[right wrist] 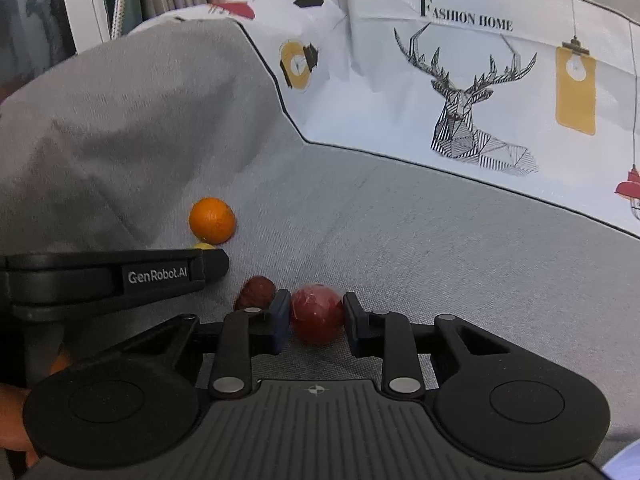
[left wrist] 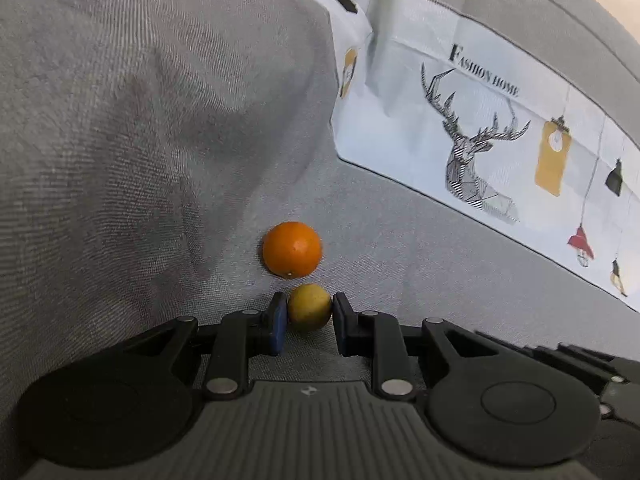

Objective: Organize fruits
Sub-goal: 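Grasp the small yellow fruit with the left tool while the right tool grasps the wrapped red fruit, then carry the yellow fruit and wrapped red fruit over the blue plate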

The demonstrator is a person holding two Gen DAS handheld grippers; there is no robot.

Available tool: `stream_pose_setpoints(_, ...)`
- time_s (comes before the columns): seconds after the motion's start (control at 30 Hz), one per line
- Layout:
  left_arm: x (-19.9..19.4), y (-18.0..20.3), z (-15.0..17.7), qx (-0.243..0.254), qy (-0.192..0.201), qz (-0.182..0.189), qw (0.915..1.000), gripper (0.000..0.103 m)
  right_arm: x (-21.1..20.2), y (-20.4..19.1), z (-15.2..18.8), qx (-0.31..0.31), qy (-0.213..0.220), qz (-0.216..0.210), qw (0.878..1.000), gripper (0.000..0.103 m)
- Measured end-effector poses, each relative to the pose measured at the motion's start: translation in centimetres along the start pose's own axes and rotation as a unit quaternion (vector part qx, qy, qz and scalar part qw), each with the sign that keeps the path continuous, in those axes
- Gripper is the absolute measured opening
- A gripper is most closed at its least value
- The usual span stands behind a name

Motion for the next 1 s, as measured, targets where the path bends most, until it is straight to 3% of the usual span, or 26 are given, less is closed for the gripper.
stream_pose_setpoints(0.23,-2.9,1.3,-0.1,0.020,0.027,0.038,0.9987,0.027,-6.3,2.0,-1.9,0.021,0.034,0.021,0.999,0.029)
stream_pose_setpoints(0.47,-7.3,3.9,1.0,0.032,0.035,0.123,0.9913,0.027,-16.6,4.4,-1.2,0.028,0.073,0.047,0.996,0.029)
stream_pose_setpoints(0.7,-12.1,5.9,3.2,0.048,0.042,0.185,0.9807,0.027,-24.3,7.6,4.9,0.070,0.081,0.083,0.991,0.029)
stream_pose_setpoints(0.87,-14.5,7.2,5.3,0.062,0.036,0.213,0.9744,0.027,-25.8,9.3,10.5,0.115,0.067,0.104,0.986,0.029)
stream_pose_setpoints(1.0,-15.6,8.3,7.0,0.084,0.030,0.220,0.9714,0.027,-25.9,10.2,12.8,0.118,0.060,0.113,0.985,0.029)
Point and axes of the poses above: each gripper's, at about its wrist camera, not at the fingertips, and x roughly the way its jaws point, y to its right, z to its underside, the point moved 6 cm from there along x, roughly the way its jaws point
